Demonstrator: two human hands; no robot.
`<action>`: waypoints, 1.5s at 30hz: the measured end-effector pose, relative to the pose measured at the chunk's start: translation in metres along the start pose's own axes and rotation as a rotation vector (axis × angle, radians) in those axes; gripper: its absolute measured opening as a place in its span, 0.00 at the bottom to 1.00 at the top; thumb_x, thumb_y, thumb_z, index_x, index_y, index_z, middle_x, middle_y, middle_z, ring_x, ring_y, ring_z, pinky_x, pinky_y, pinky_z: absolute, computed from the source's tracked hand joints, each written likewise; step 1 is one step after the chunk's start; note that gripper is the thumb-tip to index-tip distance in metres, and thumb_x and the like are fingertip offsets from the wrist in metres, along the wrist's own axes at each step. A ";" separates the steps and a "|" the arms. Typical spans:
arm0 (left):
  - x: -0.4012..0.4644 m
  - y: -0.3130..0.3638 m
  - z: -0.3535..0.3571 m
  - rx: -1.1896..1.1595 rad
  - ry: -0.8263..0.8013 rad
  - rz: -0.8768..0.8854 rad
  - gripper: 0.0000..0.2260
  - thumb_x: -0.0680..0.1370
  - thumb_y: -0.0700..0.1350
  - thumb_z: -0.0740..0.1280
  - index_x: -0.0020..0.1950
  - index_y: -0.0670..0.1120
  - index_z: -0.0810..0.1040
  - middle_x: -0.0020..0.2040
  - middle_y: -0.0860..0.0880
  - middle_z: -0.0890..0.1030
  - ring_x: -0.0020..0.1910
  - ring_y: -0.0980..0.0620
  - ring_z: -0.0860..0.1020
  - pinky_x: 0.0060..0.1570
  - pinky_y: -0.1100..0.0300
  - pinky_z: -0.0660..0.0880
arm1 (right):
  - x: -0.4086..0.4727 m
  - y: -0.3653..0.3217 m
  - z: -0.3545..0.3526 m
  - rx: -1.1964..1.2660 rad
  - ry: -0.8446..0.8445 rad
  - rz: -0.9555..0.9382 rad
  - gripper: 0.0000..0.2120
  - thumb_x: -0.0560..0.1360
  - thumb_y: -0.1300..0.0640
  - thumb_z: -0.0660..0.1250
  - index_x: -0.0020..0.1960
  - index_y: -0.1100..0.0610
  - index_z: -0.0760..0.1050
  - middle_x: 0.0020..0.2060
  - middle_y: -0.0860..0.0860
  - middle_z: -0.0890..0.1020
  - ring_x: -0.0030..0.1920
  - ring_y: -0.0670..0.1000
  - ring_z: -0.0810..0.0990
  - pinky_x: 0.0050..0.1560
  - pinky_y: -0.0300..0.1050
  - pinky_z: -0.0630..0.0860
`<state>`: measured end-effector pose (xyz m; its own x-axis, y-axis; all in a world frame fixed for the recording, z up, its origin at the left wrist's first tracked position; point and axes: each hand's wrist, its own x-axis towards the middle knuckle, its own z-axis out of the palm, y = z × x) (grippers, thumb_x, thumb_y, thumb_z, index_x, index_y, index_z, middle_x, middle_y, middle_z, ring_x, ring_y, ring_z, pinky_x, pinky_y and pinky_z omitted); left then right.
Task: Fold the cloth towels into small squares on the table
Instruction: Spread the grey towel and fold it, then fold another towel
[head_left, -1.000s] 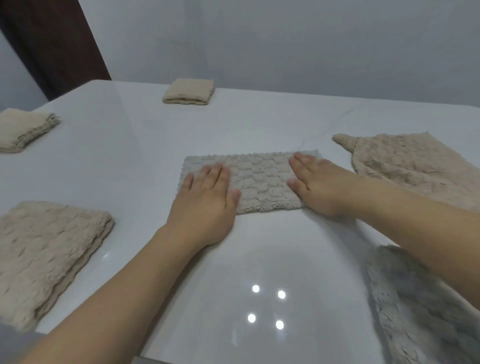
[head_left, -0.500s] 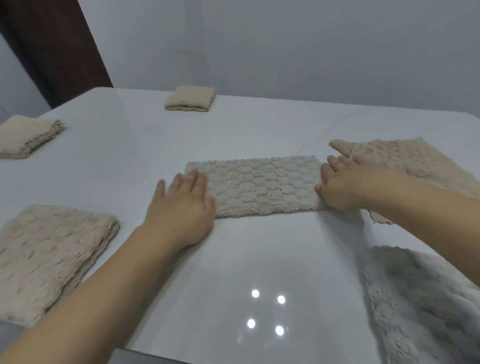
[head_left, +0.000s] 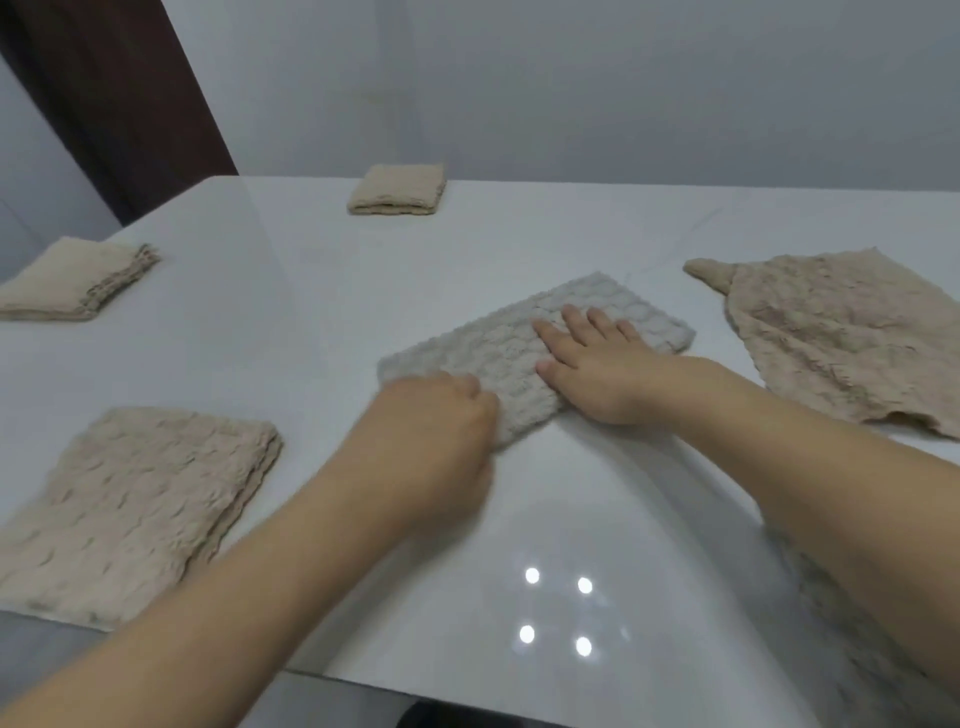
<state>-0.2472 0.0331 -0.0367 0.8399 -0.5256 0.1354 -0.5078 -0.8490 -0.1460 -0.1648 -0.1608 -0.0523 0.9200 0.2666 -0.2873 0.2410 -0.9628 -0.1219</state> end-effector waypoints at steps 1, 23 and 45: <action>-0.005 0.020 -0.002 -0.049 0.005 0.042 0.04 0.72 0.48 0.63 0.45 0.50 0.72 0.44 0.47 0.77 0.43 0.43 0.77 0.38 0.55 0.69 | -0.001 0.003 -0.003 -0.025 -0.017 -0.050 0.27 0.82 0.42 0.43 0.78 0.43 0.38 0.78 0.50 0.38 0.77 0.53 0.37 0.75 0.54 0.36; -0.041 -0.040 0.021 -0.209 0.107 0.157 0.10 0.73 0.45 0.51 0.47 0.50 0.71 0.43 0.53 0.74 0.44 0.48 0.74 0.33 0.55 0.70 | -0.112 -0.064 0.004 -0.258 0.227 -0.405 0.08 0.75 0.48 0.57 0.42 0.52 0.64 0.43 0.51 0.72 0.51 0.56 0.76 0.43 0.44 0.68; -0.031 -0.037 0.019 -0.267 -0.015 0.182 0.08 0.72 0.43 0.51 0.44 0.48 0.69 0.43 0.52 0.75 0.43 0.49 0.72 0.40 0.54 0.69 | -0.116 -0.051 -0.010 -0.324 0.033 -0.453 0.08 0.77 0.49 0.57 0.46 0.53 0.66 0.49 0.52 0.77 0.52 0.55 0.76 0.51 0.50 0.74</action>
<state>-0.2506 0.0816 -0.0538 0.7326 -0.6707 0.1161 -0.6804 -0.7265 0.0963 -0.2808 -0.1429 -0.0037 0.7099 0.6608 -0.2438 0.6928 -0.7174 0.0731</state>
